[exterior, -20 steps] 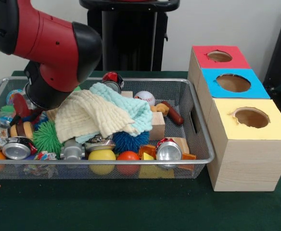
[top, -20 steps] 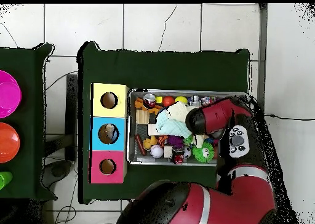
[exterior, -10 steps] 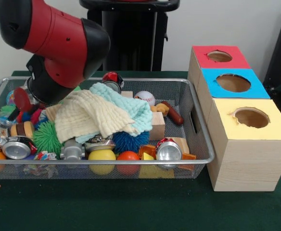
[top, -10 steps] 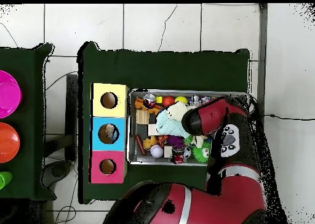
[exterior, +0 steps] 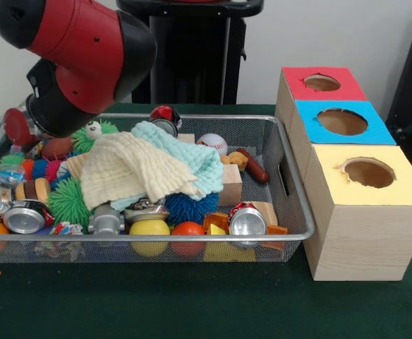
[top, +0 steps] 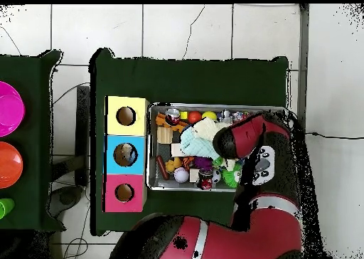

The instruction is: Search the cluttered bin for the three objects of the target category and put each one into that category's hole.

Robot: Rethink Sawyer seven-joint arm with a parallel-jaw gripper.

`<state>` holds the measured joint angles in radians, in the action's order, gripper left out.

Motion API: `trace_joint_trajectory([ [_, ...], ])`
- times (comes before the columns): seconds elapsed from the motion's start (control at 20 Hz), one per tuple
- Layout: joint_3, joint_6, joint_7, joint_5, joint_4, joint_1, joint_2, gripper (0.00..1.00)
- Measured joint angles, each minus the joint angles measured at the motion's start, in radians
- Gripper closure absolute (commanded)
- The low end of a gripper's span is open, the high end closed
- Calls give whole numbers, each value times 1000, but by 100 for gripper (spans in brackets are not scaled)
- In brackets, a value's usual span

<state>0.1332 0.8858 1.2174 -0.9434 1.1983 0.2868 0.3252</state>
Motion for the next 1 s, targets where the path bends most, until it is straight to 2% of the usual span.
trace_joint_trajectory([
  [0.55,11,-34,0,10,7,52,2,0],
  [1.0,-6,-93,0,77,23,126,2,0],
])
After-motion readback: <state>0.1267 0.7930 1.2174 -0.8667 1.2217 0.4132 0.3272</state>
